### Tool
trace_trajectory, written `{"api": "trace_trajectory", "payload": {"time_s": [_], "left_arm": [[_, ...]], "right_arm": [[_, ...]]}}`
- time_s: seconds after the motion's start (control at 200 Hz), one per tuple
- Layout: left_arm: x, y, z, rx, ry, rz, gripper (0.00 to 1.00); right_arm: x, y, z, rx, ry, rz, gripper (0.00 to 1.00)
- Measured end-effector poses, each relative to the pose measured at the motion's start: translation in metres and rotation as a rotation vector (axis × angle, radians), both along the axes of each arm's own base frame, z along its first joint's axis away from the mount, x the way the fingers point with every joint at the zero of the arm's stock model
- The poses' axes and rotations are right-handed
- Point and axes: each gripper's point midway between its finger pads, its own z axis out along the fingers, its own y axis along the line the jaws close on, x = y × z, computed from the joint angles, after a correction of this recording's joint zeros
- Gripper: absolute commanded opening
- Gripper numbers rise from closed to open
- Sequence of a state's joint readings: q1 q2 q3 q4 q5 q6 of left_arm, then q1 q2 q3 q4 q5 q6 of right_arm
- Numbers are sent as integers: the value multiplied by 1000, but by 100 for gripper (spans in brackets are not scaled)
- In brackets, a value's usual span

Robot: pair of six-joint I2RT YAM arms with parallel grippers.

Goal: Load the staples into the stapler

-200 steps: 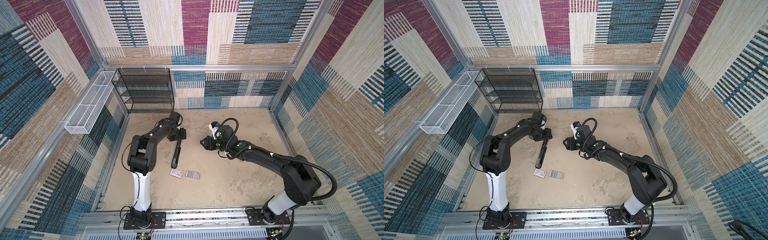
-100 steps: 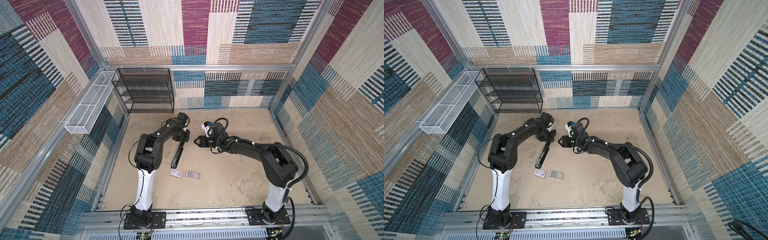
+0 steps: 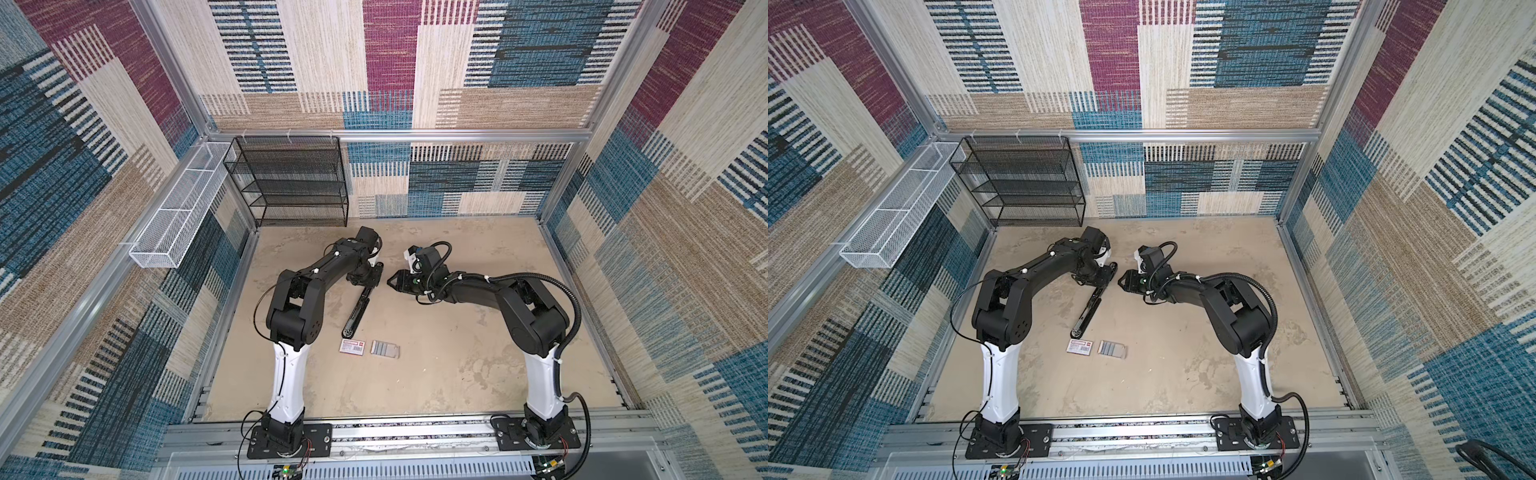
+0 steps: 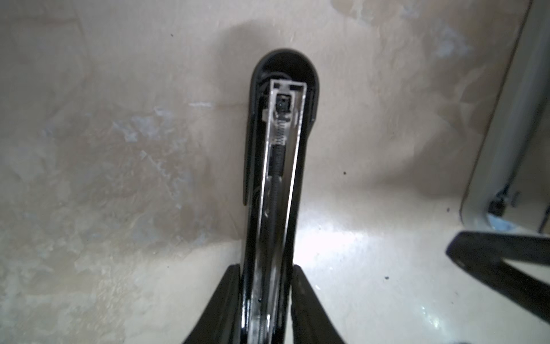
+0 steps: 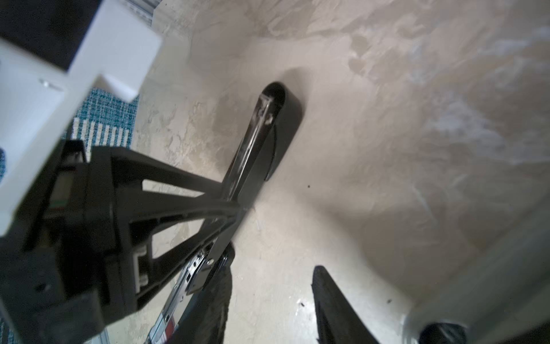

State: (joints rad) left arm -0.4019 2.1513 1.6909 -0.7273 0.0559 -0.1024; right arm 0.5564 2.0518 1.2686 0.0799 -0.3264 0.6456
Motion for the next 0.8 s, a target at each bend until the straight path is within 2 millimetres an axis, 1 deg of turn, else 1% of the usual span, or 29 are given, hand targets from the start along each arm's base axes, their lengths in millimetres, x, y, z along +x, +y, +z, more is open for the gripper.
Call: {"api": "trace_trajectory", "payload": {"time_s": [0.075, 0.22, 0.28, 0.366, 0.431, 0.491, 0.591, 0.716, 0.801], "left_arm": [[-1, -3, 0, -4, -2, -9, 30], [-5, -11, 0, -7, -4, -30, 30], [-6, -17, 1, -15, -5, -46, 30], [-10, -26, 1, -25, -4, -77, 28], [-12, -31, 1, -27, -6, -91, 28], [-13, -34, 2, -30, -9, -102, 28], [-14, -38, 4, -37, -11, -115, 27], [-14, -41, 13, -55, -31, -121, 26], [-15, -40, 17, -60, -41, -123, 26]], "right_arm": [[5, -11, -1, -12, -11, -39, 49], [10, -41, -2, -49, -16, -134, 50], [9, -53, -2, -73, -10, -168, 51], [6, -60, -1, -91, -3, -188, 53], [4, -60, 4, -83, -5, -185, 54], [1, -56, 11, -62, -11, -166, 55], [-1, -48, 18, -22, -13, -135, 56], [4, -35, 19, 29, 0, -104, 59], [8, -28, 14, 64, 19, -97, 62]]}}
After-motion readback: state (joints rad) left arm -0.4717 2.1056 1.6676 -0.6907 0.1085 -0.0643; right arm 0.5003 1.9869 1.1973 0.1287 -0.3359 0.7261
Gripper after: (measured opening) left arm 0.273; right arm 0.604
